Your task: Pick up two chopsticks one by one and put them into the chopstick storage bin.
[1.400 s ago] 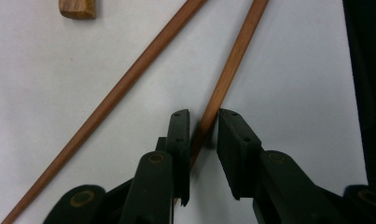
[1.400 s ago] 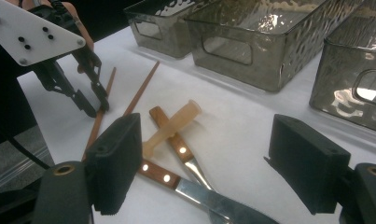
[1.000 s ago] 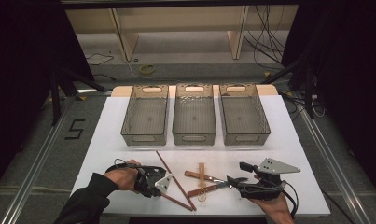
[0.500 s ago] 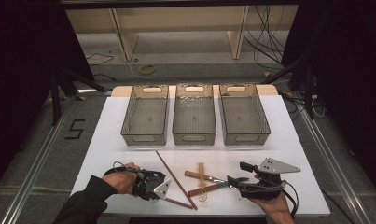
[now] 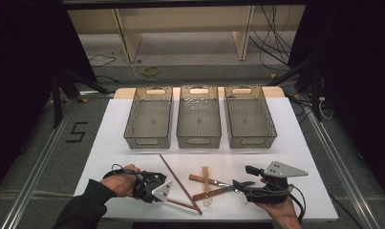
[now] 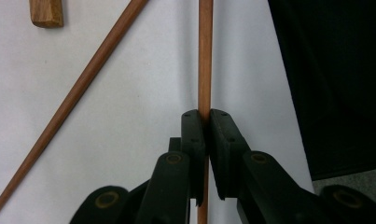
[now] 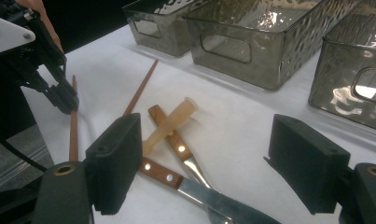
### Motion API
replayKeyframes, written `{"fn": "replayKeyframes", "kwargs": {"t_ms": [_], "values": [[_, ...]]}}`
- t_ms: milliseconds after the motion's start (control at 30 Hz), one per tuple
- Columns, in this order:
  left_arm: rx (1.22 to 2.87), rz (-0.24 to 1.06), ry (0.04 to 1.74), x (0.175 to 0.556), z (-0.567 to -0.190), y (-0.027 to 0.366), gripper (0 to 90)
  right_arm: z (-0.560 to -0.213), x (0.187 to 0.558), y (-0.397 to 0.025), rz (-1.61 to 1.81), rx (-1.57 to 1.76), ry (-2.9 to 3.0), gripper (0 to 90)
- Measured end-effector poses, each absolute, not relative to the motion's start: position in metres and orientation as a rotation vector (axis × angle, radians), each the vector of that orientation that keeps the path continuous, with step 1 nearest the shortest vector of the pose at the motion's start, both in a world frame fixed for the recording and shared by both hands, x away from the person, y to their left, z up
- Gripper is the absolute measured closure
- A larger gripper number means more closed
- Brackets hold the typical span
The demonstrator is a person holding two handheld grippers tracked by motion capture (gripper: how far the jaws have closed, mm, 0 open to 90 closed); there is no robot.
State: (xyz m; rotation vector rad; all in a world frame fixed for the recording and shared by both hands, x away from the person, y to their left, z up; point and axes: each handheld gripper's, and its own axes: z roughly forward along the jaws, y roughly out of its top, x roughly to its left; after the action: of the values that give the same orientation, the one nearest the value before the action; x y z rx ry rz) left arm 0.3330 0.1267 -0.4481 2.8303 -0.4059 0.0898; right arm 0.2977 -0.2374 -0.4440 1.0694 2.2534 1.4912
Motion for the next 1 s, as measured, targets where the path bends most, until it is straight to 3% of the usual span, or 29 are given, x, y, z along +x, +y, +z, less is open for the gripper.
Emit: {"fn": "replayKeyframes", "kwargs": {"t_ms": [233, 533, 1000], "values": [[2.782, 0.112, -0.249, 0.342, -0.441, 0.132, 83.9, -0.444, 0.298, -0.238, 1.493, 1.070, 2.251, 26.7], [2.749, 0.231, 0.025, 0.360, -0.417, 0.136, 83.8, -0.444, 0.298, -0.238, 1.494, 1.071, 2.251, 26.7], [2.522, 0.329, 0.478, 0.405, -0.379, 0.155, 83.8, -0.444, 0.298, -0.238, 1.498, 1.073, 2.250, 26.7]]}}
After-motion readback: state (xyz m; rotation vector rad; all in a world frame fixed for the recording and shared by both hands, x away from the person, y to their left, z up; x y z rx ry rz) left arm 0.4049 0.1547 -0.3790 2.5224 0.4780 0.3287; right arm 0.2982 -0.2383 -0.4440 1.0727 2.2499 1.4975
